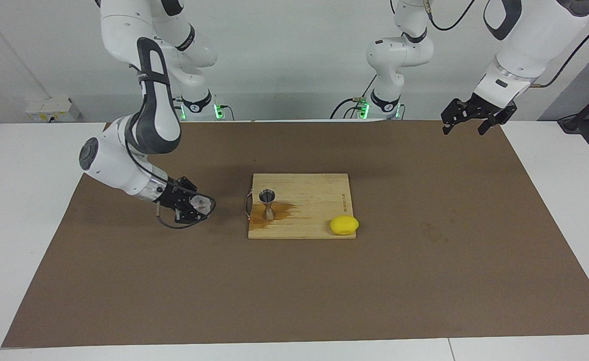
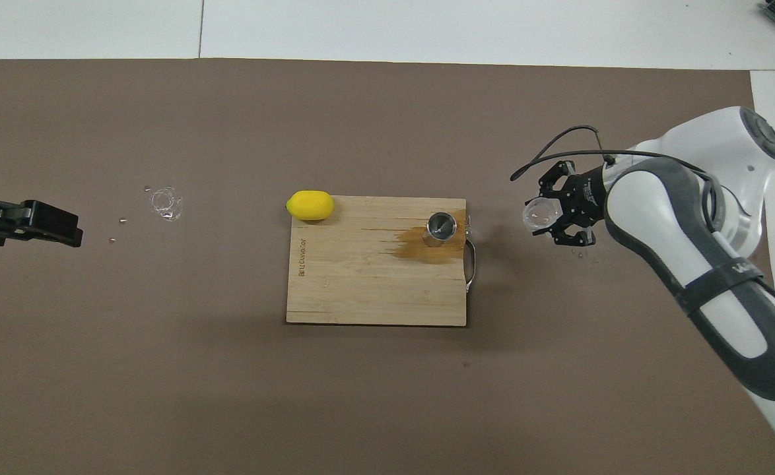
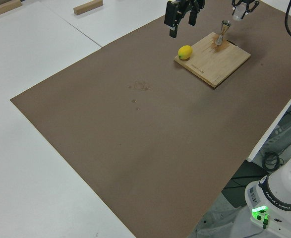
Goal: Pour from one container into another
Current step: 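Turn the glass cup upright and carry it back with the right gripper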
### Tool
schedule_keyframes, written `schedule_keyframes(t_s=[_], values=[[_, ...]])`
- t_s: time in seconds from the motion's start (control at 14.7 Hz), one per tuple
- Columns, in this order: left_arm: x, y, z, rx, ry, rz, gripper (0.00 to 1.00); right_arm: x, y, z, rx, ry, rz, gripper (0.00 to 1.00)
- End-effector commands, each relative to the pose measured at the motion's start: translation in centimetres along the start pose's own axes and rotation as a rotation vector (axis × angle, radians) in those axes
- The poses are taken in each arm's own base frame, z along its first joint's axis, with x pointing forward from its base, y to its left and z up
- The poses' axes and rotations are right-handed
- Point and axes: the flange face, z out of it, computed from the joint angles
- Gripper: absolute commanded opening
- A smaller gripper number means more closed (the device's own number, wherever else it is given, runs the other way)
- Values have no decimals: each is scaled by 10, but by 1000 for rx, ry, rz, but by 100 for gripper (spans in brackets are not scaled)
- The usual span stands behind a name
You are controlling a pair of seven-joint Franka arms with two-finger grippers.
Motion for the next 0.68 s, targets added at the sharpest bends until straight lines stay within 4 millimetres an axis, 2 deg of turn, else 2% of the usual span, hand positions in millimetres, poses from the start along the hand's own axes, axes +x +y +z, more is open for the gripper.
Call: schedule_keyframes(t_s=[0.0,0.14,0.48,0.61], values=[[-7,-3,-1,18,17,4,100,37,27,-4,26,-36,-24,0],[-7,-3,-1,18,17,3,100,71,36,-7,36,-67,-19,0],[-7,-3,-1,18,17,4,100,132,55,-9,54,-134,8,0],[-7,-3,-1,18,17,4,100,140,59,-11,52,-144,8,0]])
